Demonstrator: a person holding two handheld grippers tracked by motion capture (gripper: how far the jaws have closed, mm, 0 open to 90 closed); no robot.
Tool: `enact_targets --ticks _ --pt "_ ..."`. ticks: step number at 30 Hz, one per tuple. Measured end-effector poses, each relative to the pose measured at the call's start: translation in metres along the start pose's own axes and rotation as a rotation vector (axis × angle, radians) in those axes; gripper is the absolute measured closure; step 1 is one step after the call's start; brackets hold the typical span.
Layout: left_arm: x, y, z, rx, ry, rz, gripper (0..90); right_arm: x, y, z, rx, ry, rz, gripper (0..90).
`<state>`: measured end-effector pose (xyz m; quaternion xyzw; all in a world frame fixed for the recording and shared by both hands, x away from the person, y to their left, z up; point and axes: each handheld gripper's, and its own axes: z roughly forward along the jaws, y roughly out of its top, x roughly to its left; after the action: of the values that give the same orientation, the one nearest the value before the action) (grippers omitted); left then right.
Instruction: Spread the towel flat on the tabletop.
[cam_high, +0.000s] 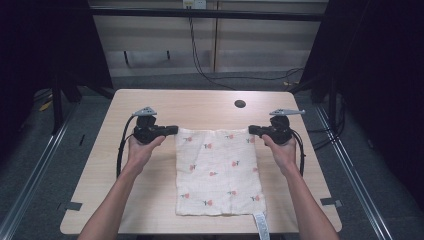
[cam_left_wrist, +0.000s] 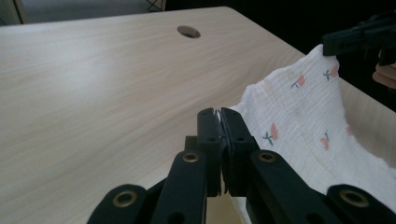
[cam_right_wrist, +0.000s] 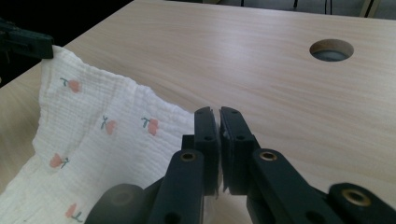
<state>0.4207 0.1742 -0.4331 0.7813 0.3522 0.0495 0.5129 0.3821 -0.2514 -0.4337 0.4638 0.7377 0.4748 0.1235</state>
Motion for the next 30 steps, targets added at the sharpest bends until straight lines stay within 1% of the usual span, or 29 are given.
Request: enact_targets --ticks 3,6,7,8,10,11,12,14,15,16,18,19,21,24,26,28,30 --pt "-0.001 0.007 -0.003 -0.009 0.004 0.014 87.8 0.001 0.003 -0.002 -0.012 -0.002 -0.007 86.8" --pt "0.0 0.013 -0.007 -0.022 0.008 0.016 87.7 0.002 0.007 -0.005 -0.023 -0.001 -0.001 86.9" --pt "0.0 0.014 -0.01 -0.043 0.007 0.015 87.7 0.001 0.008 -0.006 -0.031 0.003 -0.003 86.9" --pt "-0.001 0.015 -0.012 -0.046 0.013 0.019 87.7 0.002 0.009 -0.008 -0.036 0.0 0.002 86.9" --pt "-0.005 0.016 -0.014 -0.047 0.001 0.042 87.8 0.005 0.01 -0.01 -0.053 0.007 0.002 86.9" --pt "-0.009 0.015 -0.015 -0.043 0.015 0.064 87.8 0.006 0.01 -0.012 -0.058 0.011 -0.005 86.9" --pt "-0.009 0.014 -0.016 -0.041 0.014 0.07 87.8 0.008 0.01 -0.013 -0.069 0.016 -0.009 86.9" --pt "-0.01 0.011 -0.018 -0.046 0.019 0.072 87.7 0.009 0.01 -0.015 -0.084 0.025 -0.007 86.8" --pt "-0.011 0.007 -0.019 -0.057 0.011 0.056 87.7 0.01 0.01 -0.016 -0.083 0.027 -0.004 86.9" --pt "-0.011 0.004 -0.02 -0.049 0.011 0.062 87.8 0.011 0.008 -0.016 -0.08 0.036 -0.005 86.8" --pt "-0.014 -0.004 -0.02 -0.048 -0.006 0.065 87.7 0.014 0.004 -0.018 -0.081 0.049 -0.001 86.9" --pt "-0.016 -0.008 -0.02 -0.047 -0.012 0.07 87.7 0.016 0.001 -0.018 -0.081 0.054 -0.009 86.8" --pt "-0.019 -0.014 -0.021 -0.056 -0.027 0.073 87.7 0.018 -0.003 -0.02 -0.082 0.065 -0.009 86.8" --pt "-0.025 -0.018 -0.023 -0.065 -0.04 0.076 87.7 0.023 -0.008 -0.023 -0.079 0.083 -0.013 86.8" --pt "-0.028 -0.019 -0.025 -0.061 -0.038 0.087 87.7 0.026 -0.009 -0.026 -0.081 0.092 -0.021 86.8" --pt "-0.029 -0.02 -0.028 -0.063 -0.04 0.087 87.7 0.028 -0.01 -0.029 -0.081 0.107 -0.029 86.8" --pt "-0.03 -0.022 -0.03 -0.053 -0.038 0.094 87.7 0.03 -0.012 -0.033 -0.078 0.124 -0.028 86.8"
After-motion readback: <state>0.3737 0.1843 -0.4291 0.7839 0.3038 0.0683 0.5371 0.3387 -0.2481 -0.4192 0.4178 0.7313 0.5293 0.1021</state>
